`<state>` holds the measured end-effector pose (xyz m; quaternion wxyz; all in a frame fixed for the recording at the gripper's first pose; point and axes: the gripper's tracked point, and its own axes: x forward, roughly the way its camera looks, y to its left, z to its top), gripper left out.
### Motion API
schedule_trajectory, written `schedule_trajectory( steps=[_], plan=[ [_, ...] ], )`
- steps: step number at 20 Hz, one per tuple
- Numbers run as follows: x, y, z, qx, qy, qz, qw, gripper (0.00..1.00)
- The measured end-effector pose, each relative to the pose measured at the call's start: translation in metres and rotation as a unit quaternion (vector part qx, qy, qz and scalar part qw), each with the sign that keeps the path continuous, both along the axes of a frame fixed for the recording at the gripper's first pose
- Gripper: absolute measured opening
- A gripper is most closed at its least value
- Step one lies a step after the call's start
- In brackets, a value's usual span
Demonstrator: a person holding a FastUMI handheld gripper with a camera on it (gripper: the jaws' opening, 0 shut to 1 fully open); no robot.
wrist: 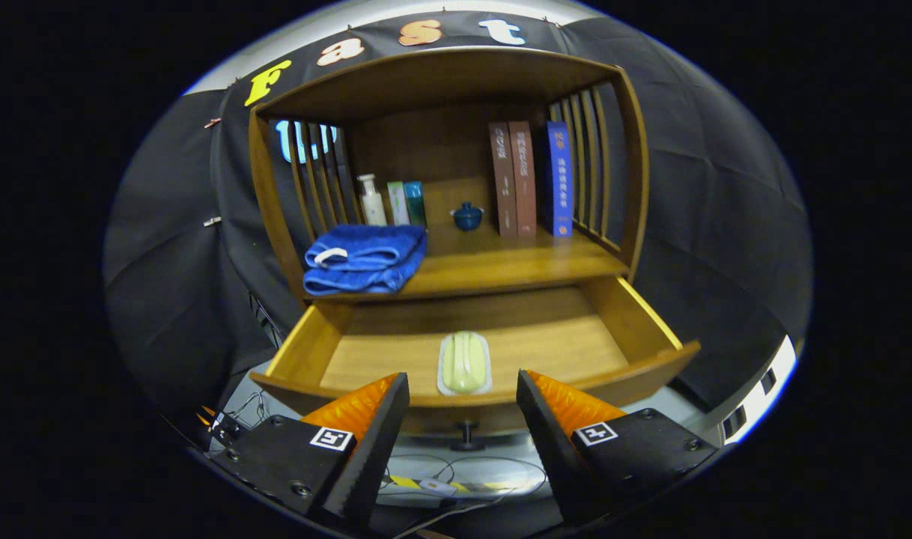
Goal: Pull open the drawer, take out the items inside it, and place them on the countertop above the cabinet.
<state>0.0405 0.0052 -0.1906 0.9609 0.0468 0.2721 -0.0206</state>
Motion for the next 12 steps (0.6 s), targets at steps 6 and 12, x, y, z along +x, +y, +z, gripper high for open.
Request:
schedule_trajectory(
  steps=[6,12],
  plan=[
    [0.069,-0.001,-0.066,0.011,0.131,0.002,0.991,0.93],
    [0.088,-0.004,-0.127,-0.022,0.232,0.006,0.972,0.92]
  ],
)
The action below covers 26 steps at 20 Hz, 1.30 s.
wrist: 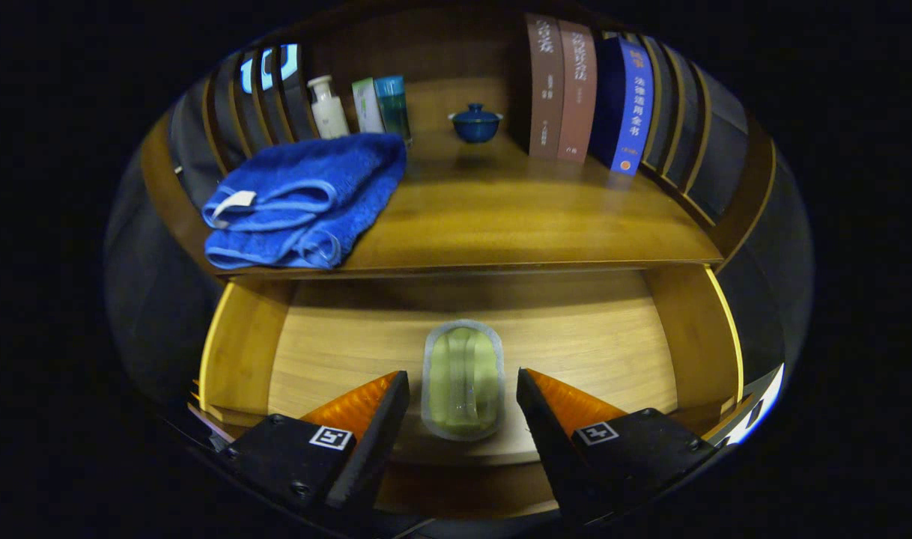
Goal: Pull open the drawer, take out the items inside it, and place them on the countertop above the cabinet.
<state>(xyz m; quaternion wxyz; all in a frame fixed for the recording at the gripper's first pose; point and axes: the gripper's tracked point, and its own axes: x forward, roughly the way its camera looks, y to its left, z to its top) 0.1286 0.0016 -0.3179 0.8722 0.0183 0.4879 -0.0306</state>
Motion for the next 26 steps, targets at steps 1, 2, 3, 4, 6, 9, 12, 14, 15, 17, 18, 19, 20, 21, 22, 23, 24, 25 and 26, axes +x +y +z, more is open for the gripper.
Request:
schedule_trajectory(
  steps=[1,2,3,4,6,9,12,14,15,17,18,19,20,21,22,23,24,25,26],
  plan=[
    [0.001,0.001,-0.005,-0.002,0.01,0.002,1.0,0.91],
    [0.001,0.001,-0.01,-0.005,0.022,0.003,1.0,0.89],
    [0.003,-0.001,-0.016,-0.005,0.031,0.002,1.0,0.87],
    [0.005,0.0,-0.022,-0.001,0.038,0.0,0.999,0.86],
    [0.006,0.0,-0.028,0.005,0.048,-0.008,0.999,0.76],
    [0.004,-0.002,-0.037,0.008,0.07,-0.014,0.997,0.51],
    [0.008,-0.002,-0.013,0.02,0.057,-0.02,0.998,0.48],
    [0.013,-0.004,-0.036,0.023,0.065,-0.021,0.997,0.25],
    [0.014,-0.002,-0.037,0.024,0.064,-0.017,0.997,0.25],
    [0.016,-0.004,-0.037,0.016,0.058,-0.011,0.998,0.25],
    [0.018,-0.004,-0.05,0.025,0.061,-0.012,0.998,0.25],
    [0.016,-0.002,-0.043,0.025,0.061,-0.01,0.998,0.14],
    [0.016,-0.002,-0.04,0.024,0.061,-0.007,0.998,0.14],
    [0.017,-0.002,-0.037,0.024,0.061,-0.005,0.998,0.14],
    [0.016,-0.002,-0.037,0.026,0.06,-0.003,0.998,0.14],
    [0.014,-0.003,-0.037,0.027,0.06,-0.003,0.998,0.14],
    [0.012,-0.003,-0.036,0.028,0.06,-0.002,0.998,0.14],
    [0.011,-0.003,-0.034,0.031,0.057,-0.002,0.998,0.13],
    [0.008,-0.003,-0.031,0.031,0.054,-0.002,0.998,0.13]
  ],
)
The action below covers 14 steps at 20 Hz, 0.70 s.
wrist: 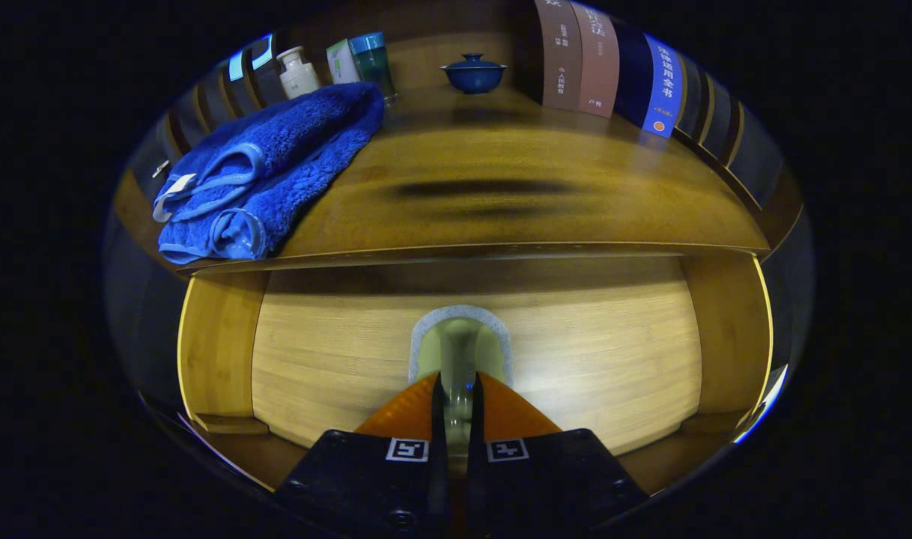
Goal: Pull open the drawer, take out the items inside it, and place them on the countertop above the cabinet.
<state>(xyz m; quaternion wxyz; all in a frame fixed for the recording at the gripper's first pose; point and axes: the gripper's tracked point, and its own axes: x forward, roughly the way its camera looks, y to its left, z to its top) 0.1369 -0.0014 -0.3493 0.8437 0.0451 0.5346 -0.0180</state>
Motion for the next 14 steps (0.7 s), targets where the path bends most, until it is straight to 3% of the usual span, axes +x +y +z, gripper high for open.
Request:
schedule_trajectory(
  steps=[8,14],
  plan=[
    [-0.016,-0.002,0.088,0.013,-0.11,0.009,0.994,0.14],
    [0.027,-0.005,0.161,0.018,-0.199,0.011,0.98,0.13]
  ],
)
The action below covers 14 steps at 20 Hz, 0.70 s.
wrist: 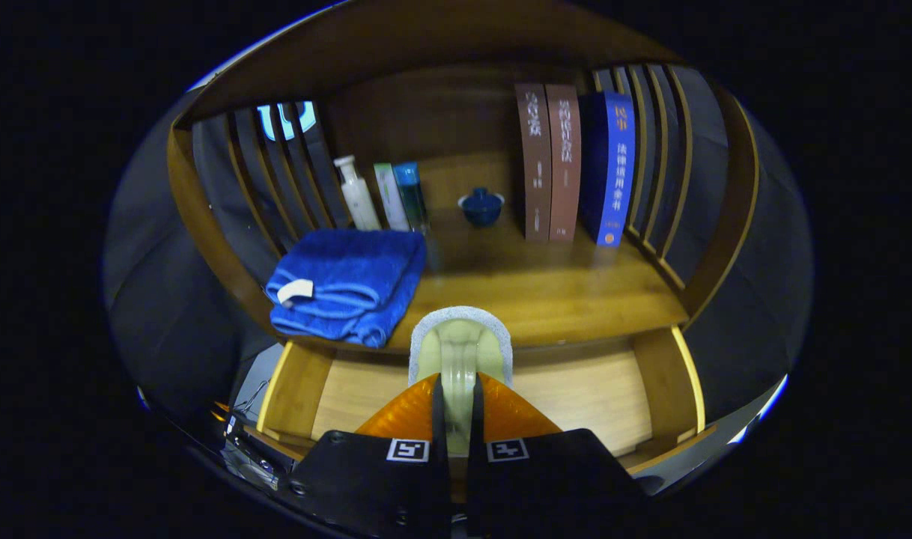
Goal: Pull open the drawer, take out the items inside it, and place them on the countertop above the cabinet.
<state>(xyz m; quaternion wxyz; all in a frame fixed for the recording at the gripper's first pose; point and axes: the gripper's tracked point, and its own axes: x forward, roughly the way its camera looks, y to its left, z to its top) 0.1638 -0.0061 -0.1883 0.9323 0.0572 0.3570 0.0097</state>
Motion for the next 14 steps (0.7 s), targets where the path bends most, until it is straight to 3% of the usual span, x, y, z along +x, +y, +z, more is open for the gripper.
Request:
schedule_trajectory(
  steps=[8,14],
  plan=[
    [0.109,-0.018,-0.003,-0.009,0.009,-0.012,1.0,0.13],
    [0.142,-0.02,-0.037,-0.023,0.057,-0.009,0.998,0.13]
  ],
)
